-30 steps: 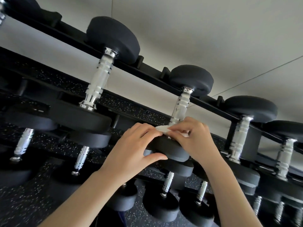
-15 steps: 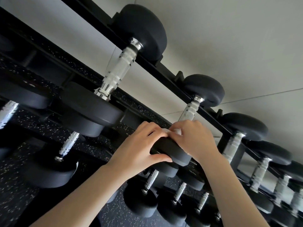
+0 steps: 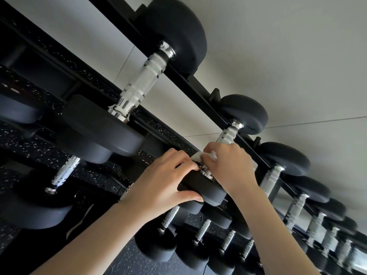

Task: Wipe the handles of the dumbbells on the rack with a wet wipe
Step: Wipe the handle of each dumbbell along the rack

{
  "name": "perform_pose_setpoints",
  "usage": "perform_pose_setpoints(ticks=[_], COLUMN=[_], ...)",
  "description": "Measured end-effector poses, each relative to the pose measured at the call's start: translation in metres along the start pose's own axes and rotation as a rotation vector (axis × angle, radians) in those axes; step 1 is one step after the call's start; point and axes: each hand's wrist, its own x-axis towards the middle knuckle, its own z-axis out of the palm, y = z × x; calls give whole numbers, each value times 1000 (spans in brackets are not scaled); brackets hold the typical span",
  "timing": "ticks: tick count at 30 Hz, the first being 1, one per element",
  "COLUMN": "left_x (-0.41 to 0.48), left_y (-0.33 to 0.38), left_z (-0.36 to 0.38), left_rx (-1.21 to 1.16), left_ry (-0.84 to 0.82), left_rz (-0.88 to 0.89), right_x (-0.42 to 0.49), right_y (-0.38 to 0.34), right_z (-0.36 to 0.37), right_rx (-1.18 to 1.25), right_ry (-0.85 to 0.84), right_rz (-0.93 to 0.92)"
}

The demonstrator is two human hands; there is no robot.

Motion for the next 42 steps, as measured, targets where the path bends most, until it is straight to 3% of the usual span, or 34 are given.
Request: perform_pose_setpoints(ticks=[11, 20, 24, 29, 34, 42], left_x=[0, 1, 1, 4, 15, 41], left_y=[-2, -1, 2, 6, 18, 80], left_z=[0, -1, -4, -9, -19, 29], left_rx=[-2, 56, 101, 174, 290, 366], left_ry=[-14, -29, -41, -89, -161, -245], left_rz=[10, 21, 29, 35, 89, 285], right_x=[39, 32, 23, 21, -26, -110], right_y=[28, 40, 48, 45, 49, 115], right_z=[-7, 19, 34, 38, 39, 69], right_rx=[84, 207, 467, 747, 805, 728], right_ry=[318, 669, 717, 648, 719, 753], right_rz=[121, 36, 79, 188, 200, 407])
